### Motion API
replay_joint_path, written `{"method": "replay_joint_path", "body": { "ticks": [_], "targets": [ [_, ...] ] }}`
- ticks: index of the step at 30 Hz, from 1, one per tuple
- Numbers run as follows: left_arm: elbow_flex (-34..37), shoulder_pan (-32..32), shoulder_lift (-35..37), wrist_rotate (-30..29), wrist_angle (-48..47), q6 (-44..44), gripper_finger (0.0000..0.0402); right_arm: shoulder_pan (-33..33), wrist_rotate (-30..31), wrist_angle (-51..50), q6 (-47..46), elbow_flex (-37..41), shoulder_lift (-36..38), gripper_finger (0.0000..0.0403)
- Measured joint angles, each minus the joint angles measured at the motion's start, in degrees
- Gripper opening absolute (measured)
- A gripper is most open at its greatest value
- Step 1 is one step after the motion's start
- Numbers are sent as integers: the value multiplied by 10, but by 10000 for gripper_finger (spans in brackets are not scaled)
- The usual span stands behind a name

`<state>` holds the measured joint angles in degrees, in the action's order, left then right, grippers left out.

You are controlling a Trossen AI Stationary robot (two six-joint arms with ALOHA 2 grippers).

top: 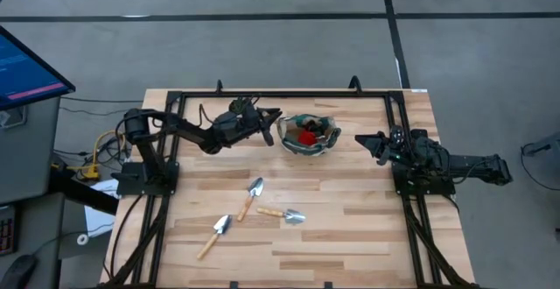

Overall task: Pick & Place Garden tools in Gardening bag
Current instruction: Put the brown trowel into the gardening bag

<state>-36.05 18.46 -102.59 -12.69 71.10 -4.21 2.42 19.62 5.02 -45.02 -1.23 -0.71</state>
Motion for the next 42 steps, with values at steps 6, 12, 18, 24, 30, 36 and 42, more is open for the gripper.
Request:
{"method": "replay_joint_path", "body": {
  "ticks": [6, 12, 18, 24, 30, 36, 42],
  "targets": [
    [1, -10, -9, 0, -3, -11, 34, 0, 2, 0, 4, 0, 0, 104],
    [1, -13, -9, 0, -4, -11, 58, 0, 31, -3, 6, 0, 0, 104],
    [1, -13, -9, 20, -5, -8, 154, 0, 43, -3, 19, 0, 0, 104],
    [-20, -17, -9, 21, -27, -8, 239, 0, 43, -3, 21, 0, 0, 104],
    [-81, -17, -9, 21, -122, -6, 291, 0, 43, -3, 21, 0, 0, 104],
    [-100, -13, -9, 16, -148, -6, 303, 0, 28, -3, 21, 0, 0, 104],
    [-100, -6, -10, 16, -180, -10, 301, -1, 28, -3, 32, 0, 0, 104]
  ]
}}
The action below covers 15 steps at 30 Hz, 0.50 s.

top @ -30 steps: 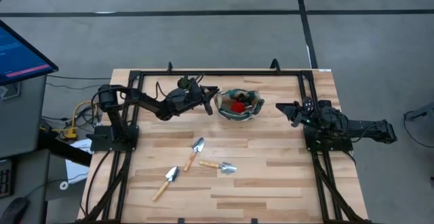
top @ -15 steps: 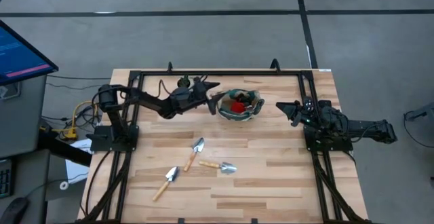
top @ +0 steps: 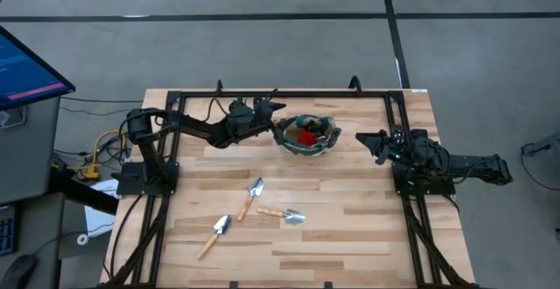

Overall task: Pick & Place Garden tools in Gardening bag
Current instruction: Put the brown trowel into the gardening bag

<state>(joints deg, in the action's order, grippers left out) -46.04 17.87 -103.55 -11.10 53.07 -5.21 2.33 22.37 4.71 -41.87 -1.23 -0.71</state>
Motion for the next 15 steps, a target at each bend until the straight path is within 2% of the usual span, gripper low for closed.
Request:
{"method": "replay_joint_path", "body": {
  "ticks": [5, 9, 15],
  "targets": [
    [0, 2, 1, 0, 2, 21, 304, 0, 0, 0, 5, 0, 0, 104],
    [0, 2, 48, -1, -21, 49, 308, 0, 0, 0, 5, 0, 0, 104],
    [0, 2, 151, -20, -152, 67, 310, 0, 0, 2, 24, 0, 0, 104]
  ]
}}
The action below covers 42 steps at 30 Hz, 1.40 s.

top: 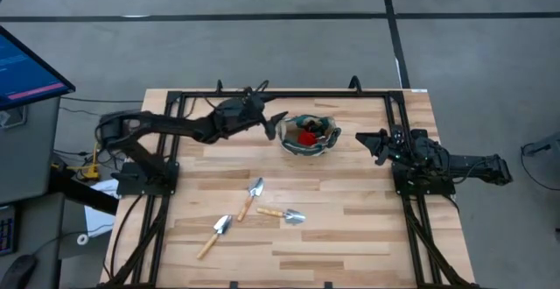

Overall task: Pick & Place Garden tools in Gardening bag
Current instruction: Put the brown trowel into the gardening bag

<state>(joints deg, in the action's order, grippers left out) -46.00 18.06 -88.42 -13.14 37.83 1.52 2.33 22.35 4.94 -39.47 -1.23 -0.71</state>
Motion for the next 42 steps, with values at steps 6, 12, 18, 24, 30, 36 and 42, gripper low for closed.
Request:
{"method": "replay_joint_path", "body": {
  "ticks": [6, 12, 18, 24, 30, 36, 42],
  "targets": [
    [0, -28, 109, -21, -133, -1, 308, 0, 0, 1, 20, 0, 0, 104],
    [0, -118, 223, -90, -316, -13, 305, 0, -8, 0, 20, 0, 0, 104],
    [0, -220, 255, -150, -418, -133, 304, 0, -27, -5, 20, 0, 0, 104],
    [0, -283, 203, -119, -471, -267, 301, 0, -30, -16, 20, 0, 0, 104],
    [0, -310, 117, -55, -511, -397, 301, 0, -30, -22, 20, 0, 0, 104],
    [0, -320, 52, 7, -529, -470, 301, 0, -31, -28, 19, 0, 0, 104],
    [0, -320, 71, 110, -551, -586, 301, 0, -131, 20, -13, 0, 0, 104]
  ]
}}
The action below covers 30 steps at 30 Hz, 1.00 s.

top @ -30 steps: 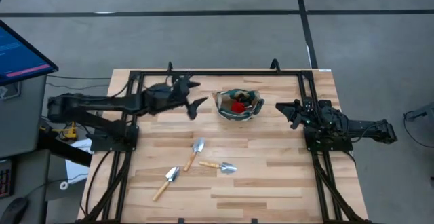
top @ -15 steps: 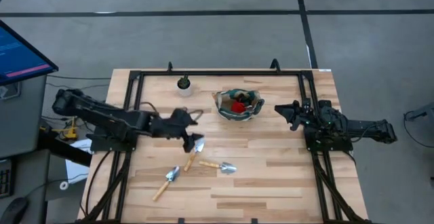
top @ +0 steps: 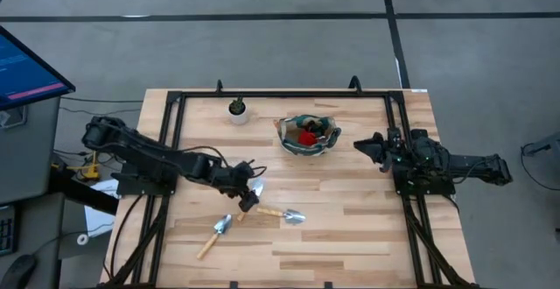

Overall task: Pick & Place Garden tools in Gardening bag
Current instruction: Put the brown trowel into the gardening bag

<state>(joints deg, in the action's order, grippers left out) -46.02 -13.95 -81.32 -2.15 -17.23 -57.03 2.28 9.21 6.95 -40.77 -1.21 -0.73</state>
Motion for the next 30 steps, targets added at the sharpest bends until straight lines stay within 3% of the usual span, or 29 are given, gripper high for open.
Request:
{"method": "replay_joint_path", "body": {
  "ticks": [5, 9, 15, 20, 30],
  "targets": [
    [0, -3, 73, 22, 2, -32, 301, -3, -45, 23, 9, -20, -28, 104],
    [-1, -3, 149, -35, 3, -33, 301, -19, -45, 20, 55, -64, -104, 104],
    [-1, -2, 250, -148, 1, -19, 301, -65, -49, -47, 107, -178, -289, 104],
    [-1, -2, 309, -203, 1, 21, 301, -128, -48, -152, 113, -299, -448, 104],
    [-1, -2, 365, -190, 1, 61, 301, -228, 5, -228, 109, -517, -753, 104]
  ]
}}
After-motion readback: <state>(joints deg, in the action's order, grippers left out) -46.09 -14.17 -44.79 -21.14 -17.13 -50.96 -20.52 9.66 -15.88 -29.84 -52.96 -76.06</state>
